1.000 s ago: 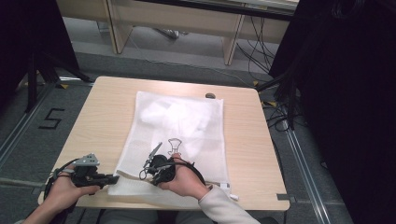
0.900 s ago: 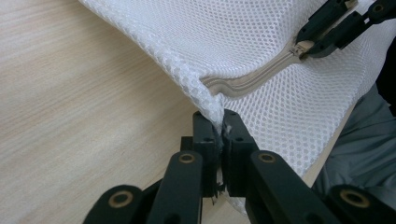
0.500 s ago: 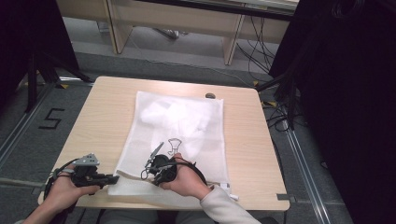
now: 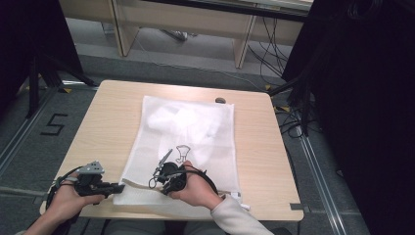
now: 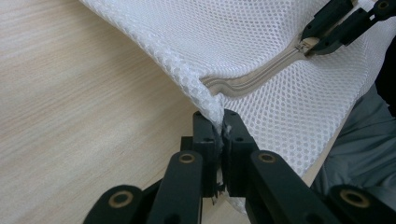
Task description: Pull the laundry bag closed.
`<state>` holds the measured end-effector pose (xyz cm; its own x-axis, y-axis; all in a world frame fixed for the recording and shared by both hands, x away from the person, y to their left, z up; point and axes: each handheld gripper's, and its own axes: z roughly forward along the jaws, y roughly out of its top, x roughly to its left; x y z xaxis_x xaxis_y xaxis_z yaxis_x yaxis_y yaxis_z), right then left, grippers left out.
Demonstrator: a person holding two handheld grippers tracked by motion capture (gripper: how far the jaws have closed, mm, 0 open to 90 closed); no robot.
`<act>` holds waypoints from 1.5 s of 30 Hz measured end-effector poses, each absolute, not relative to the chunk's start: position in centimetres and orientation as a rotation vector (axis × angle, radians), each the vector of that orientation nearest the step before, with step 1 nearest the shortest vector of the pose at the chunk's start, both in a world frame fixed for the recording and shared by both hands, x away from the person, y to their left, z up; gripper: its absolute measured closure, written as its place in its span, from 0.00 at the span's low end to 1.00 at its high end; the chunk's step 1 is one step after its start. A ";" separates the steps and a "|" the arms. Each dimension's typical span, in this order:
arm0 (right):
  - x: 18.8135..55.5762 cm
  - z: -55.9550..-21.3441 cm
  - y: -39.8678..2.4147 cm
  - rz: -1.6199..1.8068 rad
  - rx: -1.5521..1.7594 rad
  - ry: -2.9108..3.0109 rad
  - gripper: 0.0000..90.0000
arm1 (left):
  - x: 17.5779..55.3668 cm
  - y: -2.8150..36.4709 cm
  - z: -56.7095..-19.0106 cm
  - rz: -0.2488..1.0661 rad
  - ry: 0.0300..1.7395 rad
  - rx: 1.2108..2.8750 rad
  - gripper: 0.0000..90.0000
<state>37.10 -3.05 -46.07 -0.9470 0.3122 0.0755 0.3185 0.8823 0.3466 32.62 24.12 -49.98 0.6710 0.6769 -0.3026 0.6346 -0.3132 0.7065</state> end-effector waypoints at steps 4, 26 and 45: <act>37.2 -46.0 -3.2 -0.559 -0.503 -3.033 0.91 | 32.6 24.1 -50.0 0.065 1.012 2.027 0.95; 37.2 -45.9 -4.0 -0.536 -0.522 -3.029 0.91 | 32.6 24.2 -49.9 0.052 1.017 2.036 0.95; 37.3 -45.6 -5.1 -0.517 -0.565 -3.023 0.91 | 32.7 24.2 -49.9 0.049 1.012 2.047 0.95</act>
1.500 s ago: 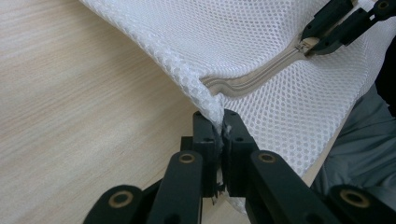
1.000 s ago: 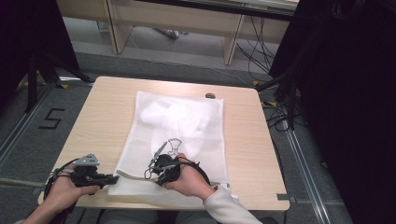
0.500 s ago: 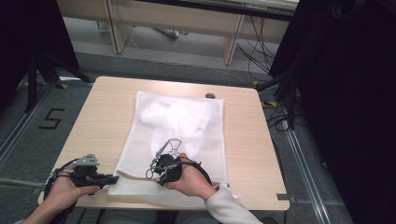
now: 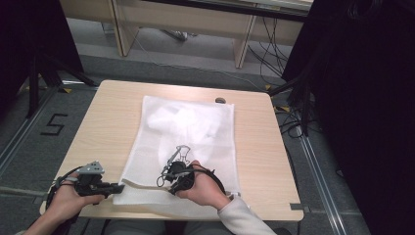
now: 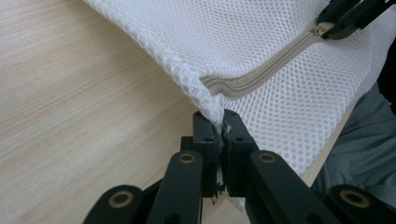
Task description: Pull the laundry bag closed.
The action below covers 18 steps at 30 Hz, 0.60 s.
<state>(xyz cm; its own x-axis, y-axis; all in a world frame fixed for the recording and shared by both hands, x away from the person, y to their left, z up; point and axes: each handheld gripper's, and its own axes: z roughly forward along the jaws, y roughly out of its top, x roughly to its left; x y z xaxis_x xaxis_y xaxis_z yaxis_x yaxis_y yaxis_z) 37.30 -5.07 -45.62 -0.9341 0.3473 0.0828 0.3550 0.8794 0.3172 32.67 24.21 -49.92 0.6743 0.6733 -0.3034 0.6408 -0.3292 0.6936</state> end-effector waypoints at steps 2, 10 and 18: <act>37.2 -45.6 -5.2 -0.507 -0.594 -3.017 0.91 | 32.7 24.2 -49.9 0.051 1.013 2.047 0.95; 37.3 -45.6 -5.4 -0.517 -0.574 -3.017 0.91 | 32.6 24.2 -50.0 0.063 1.014 2.042 0.95; 37.4 -45.6 -5.8 -0.512 -0.573 -3.010 0.91 | 32.7 24.2 -49.9 0.051 1.011 2.053 0.95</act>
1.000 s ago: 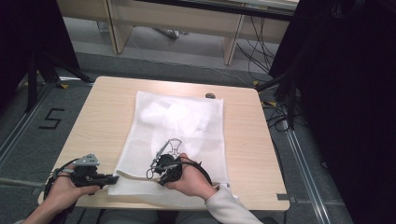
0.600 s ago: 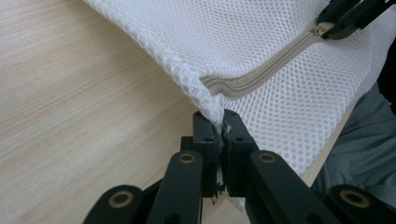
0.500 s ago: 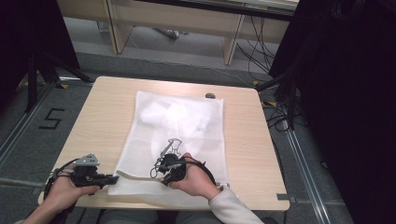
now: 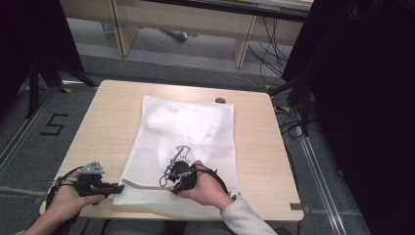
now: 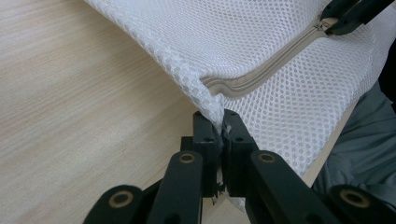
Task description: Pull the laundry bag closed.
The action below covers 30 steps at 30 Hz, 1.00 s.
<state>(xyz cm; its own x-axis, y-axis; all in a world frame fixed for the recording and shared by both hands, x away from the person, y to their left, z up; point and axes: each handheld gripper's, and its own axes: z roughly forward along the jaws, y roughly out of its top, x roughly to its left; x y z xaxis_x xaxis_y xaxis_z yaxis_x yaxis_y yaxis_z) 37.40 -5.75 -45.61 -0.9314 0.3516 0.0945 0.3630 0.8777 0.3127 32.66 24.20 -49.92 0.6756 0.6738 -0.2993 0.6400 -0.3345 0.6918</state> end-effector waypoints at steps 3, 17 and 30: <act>37.3 -45.6 -5.9 -0.496 -0.611 -3.011 0.91 | 32.7 24.2 -49.9 0.049 1.011 2.053 0.95; 37.4 -45.4 -6.4 -0.502 -0.596 -3.011 0.91 | 32.7 24.2 -49.9 0.048 1.009 2.054 0.95; 37.5 -45.3 -6.8 -0.469 -0.625 -2.997 0.91 | 32.6 24.2 -50.0 0.068 1.011 2.047 0.95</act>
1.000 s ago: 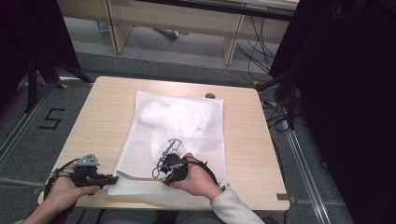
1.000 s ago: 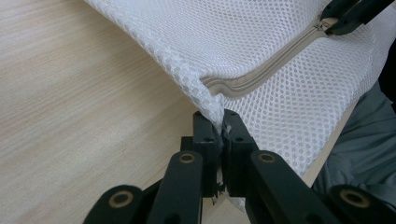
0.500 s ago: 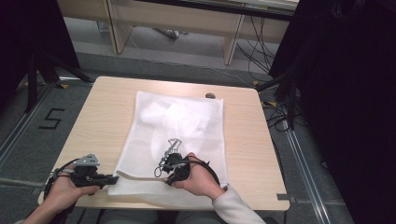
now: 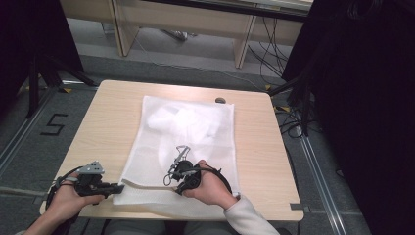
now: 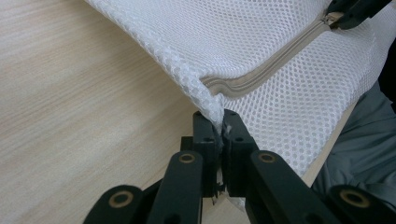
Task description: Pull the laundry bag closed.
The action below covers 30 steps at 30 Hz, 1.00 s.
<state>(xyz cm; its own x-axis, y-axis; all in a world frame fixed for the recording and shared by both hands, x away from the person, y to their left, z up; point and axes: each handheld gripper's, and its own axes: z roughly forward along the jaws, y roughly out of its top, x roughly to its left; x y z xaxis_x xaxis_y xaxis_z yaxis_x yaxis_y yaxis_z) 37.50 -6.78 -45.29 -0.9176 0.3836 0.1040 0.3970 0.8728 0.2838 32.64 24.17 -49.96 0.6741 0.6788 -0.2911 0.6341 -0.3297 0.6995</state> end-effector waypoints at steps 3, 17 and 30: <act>37.6 -45.3 -7.0 -0.482 -0.601 -3.003 0.91 | 32.7 24.2 -49.9 0.052 1.008 2.055 0.95; 37.5 -45.2 -7.7 -0.455 -0.620 -2.999 0.91 | 32.7 24.2 -50.0 0.067 1.014 2.043 0.95; 37.4 -45.1 -8.3 -0.441 -0.657 -2.993 0.91 | 32.7 24.3 -49.9 0.053 1.012 2.060 0.95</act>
<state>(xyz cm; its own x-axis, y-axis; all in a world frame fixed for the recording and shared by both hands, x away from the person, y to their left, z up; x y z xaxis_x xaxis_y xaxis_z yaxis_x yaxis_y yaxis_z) 37.38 -8.32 -45.06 -0.9091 0.4033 0.1046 0.4163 0.8695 0.2659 32.70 24.31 -49.92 0.6762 0.6749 -0.2954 0.6404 -0.3401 0.6887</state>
